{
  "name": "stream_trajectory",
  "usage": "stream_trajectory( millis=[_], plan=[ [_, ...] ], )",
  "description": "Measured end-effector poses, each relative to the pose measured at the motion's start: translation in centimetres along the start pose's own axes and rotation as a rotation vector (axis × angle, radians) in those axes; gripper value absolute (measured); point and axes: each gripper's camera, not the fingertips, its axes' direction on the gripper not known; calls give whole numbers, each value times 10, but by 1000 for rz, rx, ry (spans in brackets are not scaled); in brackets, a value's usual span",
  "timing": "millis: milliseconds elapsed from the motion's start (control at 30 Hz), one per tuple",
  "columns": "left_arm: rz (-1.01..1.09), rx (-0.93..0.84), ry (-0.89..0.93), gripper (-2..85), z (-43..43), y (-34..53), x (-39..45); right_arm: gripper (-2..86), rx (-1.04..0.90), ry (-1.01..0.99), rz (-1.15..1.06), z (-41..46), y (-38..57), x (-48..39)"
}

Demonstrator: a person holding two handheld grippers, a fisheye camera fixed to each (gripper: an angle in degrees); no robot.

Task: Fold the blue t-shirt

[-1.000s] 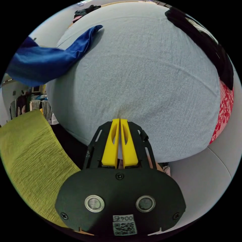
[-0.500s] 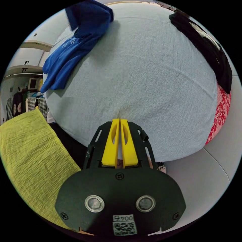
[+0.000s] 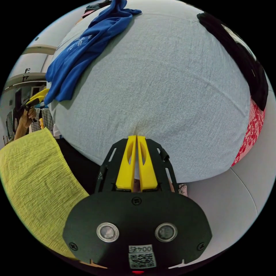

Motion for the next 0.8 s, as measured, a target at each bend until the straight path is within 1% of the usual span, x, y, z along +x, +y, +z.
stream_trajectory(
  millis=[167, 233, 367, 533, 567, 667, 733, 800],
  plan=[
    [15, -5, -69, 161, 19, -12, 6, -8, -13, -1, 32, 1, -8, -2],
    [35, 0, -23, 132, 17, -19, 10, -8, -8, 3, 12, 1, -10, -4],
    [102, 48, 13, 109, 5, -31, 30, -8, 10, -8, 16, 1, -13, -5],
    [184, 170, 181, 95, -18, -61, 67, -8, 23, -2, 29, 1, -19, -11],
    [192, 177, 170, 95, -20, -64, 71, -8, 23, 4, 28, 1, -21, -13],
    [201, 186, 52, 107, -25, -69, 75, -8, 20, 0, 53, 1, -28, -17],
    [176, 119, -40, 122, -17, -64, 58, -8, 25, 0, 43, 1, -30, -19],
    [137, 57, -78, 126, -9, -57, 39, -8, 39, -10, 23, 0, -32, -21]
  ],
)
